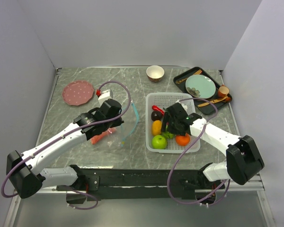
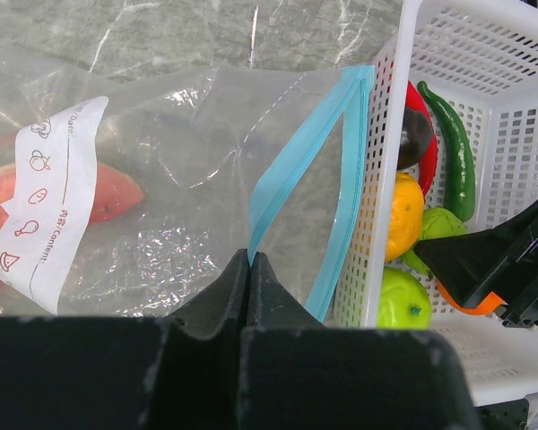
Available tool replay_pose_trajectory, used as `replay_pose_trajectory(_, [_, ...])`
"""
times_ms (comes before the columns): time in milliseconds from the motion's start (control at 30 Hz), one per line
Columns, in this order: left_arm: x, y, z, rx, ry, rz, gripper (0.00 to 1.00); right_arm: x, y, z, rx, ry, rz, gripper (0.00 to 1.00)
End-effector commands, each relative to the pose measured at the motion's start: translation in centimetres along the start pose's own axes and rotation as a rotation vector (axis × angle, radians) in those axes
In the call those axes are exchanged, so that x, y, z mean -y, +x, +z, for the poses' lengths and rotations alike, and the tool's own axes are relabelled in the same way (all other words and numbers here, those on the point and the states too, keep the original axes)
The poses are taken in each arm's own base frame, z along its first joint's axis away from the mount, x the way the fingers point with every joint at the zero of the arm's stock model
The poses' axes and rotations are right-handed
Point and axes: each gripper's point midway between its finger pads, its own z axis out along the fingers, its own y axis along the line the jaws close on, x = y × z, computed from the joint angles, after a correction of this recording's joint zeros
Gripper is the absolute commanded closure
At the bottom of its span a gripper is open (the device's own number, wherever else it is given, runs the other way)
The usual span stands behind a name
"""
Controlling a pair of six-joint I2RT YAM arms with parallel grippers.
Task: Place the food in the zip-top bag and seal the zipper
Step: Pick up the fake fruit from the bin.
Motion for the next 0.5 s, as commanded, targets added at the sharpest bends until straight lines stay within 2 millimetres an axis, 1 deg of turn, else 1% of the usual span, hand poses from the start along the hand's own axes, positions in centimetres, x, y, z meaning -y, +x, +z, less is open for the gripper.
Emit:
replay_pose_trajectory(0, [0.6,-0.2,-0.1,0.004,0.023,0.009,0.99,0.0,-2.3,0.1,0.069,0.035,-0.005,0.21])
replay_pose_trajectory(67, [0.5,-0.2,-0.2,0.004,0.024,0.004,0.99,0.0,-2.0,0.5,0.062,0.036,-0.006,0.3])
replay_pose_trajectory(100, [0.5,-0.3,-0.2,0.007,0.027,0.004,0.99,0.0,-2.0,0.6,0.059,0.032,-0.004,0.39])
replay_pose_trajectory(167, [0.5,-0.3,-0.3,0.009,0.03,0.001,0.99,-0.2,-1.9,0.6,0.058,0.024,0.005,0.42])
replay_pose_trajectory(200, [0.4,-0.2,-0.3,0.007,0.027,0.002,0.99,-0.4,-1.9,0.5,0.059,0.013,0.005,0.52])
replay_pose_trajectory(233, [0.4,-0.3,-0.3,0.009,0.027,-0.001,0.99,-0.3,-1.9,0.5,0.061,0.014,0.008,0.56])
replay_pose_trajectory(333, [0.4,-0.2,-0.3,0.006,0.026,0.003,0.99,-0.6,-2.3,-0.5,0.084,-0.013,0.017,0.6])
replay_pose_trajectory(467, [0.4,-0.2,-0.3,0.005,0.025,0.005,0.99,-0.9,-3.6,-2.9,0.157,-0.057,0.031,0.61])
